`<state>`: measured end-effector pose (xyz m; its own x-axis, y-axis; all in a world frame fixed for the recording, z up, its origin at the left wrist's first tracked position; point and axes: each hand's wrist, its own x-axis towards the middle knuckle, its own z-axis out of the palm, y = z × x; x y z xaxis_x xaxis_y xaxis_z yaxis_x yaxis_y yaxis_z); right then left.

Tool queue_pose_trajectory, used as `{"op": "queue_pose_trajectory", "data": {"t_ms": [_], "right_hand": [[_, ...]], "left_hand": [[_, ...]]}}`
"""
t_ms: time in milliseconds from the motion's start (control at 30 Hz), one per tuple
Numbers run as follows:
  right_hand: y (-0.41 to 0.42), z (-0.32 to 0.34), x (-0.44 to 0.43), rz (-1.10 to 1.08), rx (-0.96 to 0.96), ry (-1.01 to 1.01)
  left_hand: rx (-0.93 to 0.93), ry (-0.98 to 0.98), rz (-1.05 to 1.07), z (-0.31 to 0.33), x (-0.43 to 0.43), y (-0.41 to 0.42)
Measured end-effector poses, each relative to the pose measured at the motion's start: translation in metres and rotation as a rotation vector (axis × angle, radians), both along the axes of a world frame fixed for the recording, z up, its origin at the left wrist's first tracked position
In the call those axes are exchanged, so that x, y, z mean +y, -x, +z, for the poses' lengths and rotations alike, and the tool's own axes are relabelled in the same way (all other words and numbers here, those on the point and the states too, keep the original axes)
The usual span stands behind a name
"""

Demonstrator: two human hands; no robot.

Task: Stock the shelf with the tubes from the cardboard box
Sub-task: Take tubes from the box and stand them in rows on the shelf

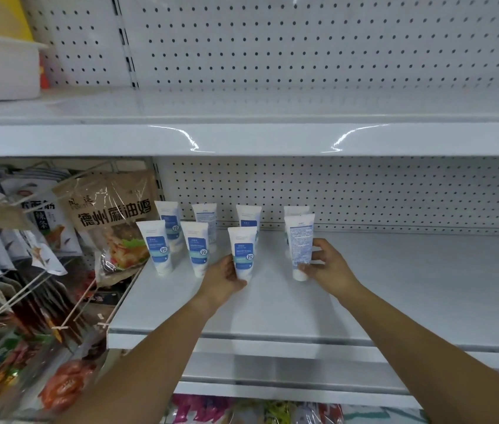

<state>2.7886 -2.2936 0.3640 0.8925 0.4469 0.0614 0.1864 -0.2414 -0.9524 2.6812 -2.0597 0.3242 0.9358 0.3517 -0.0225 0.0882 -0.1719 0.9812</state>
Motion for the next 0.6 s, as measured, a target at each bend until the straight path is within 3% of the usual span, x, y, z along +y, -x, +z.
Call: {"op": "queue_pose_trajectory", "data": {"t_ms": [333,600], "right_hand": [[0.004,0.009,-0.002,0.004,-0.027,-0.026],[0.004,0.013,-0.002,0.009,-0.025,-0.037]], "left_hand": [[0.183,-0.112,0.175,0.024,0.007,0.008],[0.052,-0.101,0.324,0.061,0.004,0.019]]}}
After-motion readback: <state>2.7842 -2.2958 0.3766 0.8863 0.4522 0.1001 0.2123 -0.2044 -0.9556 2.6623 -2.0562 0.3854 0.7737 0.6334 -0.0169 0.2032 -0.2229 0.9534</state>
